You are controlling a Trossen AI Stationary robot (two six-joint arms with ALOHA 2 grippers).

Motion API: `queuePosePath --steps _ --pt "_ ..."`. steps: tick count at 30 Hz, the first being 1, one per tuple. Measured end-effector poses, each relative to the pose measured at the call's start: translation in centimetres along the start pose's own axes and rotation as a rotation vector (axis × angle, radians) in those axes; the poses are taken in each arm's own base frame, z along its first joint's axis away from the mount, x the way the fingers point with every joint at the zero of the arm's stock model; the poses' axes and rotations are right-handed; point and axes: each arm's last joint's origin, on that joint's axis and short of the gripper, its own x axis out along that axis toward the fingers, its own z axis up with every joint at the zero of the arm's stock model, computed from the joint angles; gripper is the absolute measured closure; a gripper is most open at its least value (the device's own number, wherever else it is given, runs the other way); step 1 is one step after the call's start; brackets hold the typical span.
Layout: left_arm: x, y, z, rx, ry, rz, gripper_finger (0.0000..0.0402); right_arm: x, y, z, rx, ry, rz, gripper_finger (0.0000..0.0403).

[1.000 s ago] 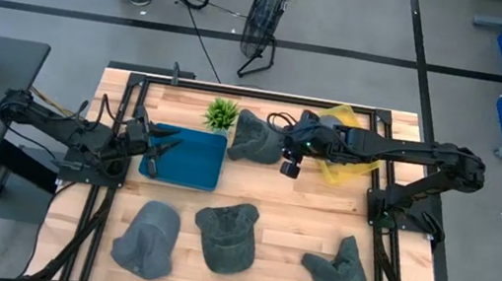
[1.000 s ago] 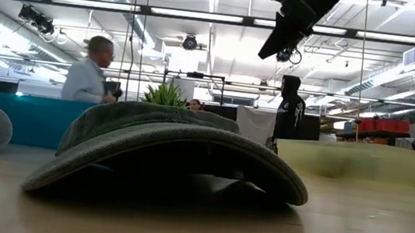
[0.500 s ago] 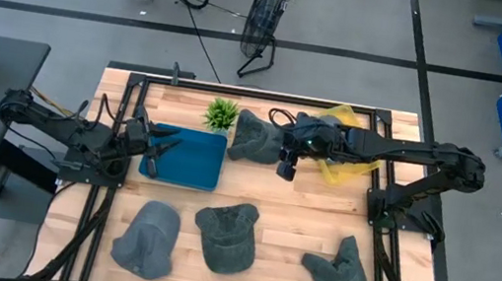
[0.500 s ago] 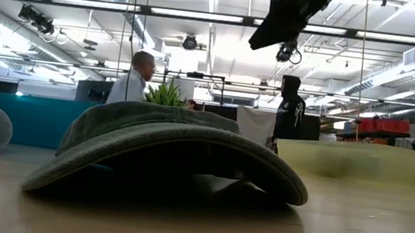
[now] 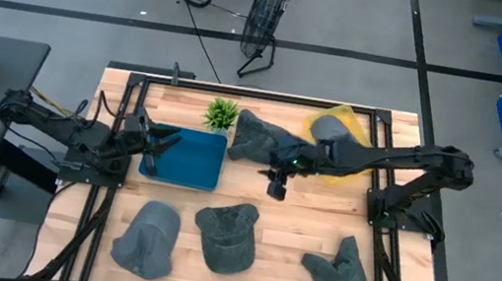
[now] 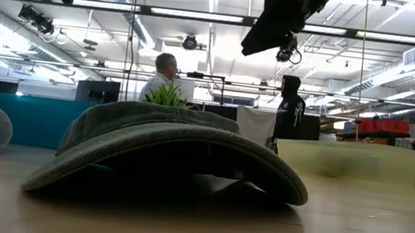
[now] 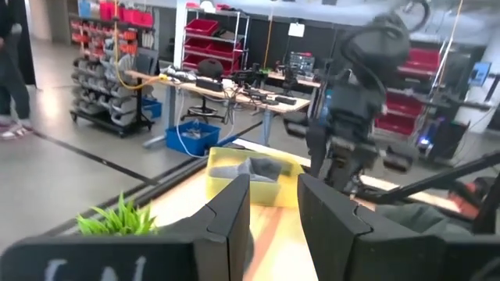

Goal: Pick & Place hat
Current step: Put the gray cap into the yellow bin

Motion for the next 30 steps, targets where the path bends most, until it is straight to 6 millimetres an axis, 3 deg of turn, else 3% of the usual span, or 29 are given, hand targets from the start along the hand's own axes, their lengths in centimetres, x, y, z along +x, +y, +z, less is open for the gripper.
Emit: queuePosePath --steps 8,15,20,25,30 --pt "0.0 -0.1 0.4 0.079 -0.035 -0.003 0.0289 3.3 2.7 -1.0 0.009 0.05 0.047 0.0263" --pt "0.0 -0.1 0.4 0.124 -0.036 -0.002 0.0289 5.3 3.4 -1.9 0.065 0.113 0.042 0.0263" --pt "0.1 0.0 0.3 0.166 -0.026 -0.002 0.0289 5.8 3.2 -2.2 0.044 0.121 -0.009 0.0263" --pt "0.2 -0.5 -0.2 0.147 0.02 -0.13 0.0289 5.8 3.0 -1.9 0.01 0.08 -0.078 0.0263" --pt "0.5 -1.3 -0.9 0.026 0.085 -0.254 0.0289 5.8 2.9 -1.8 -0.013 0.064 -0.124 0.0263"
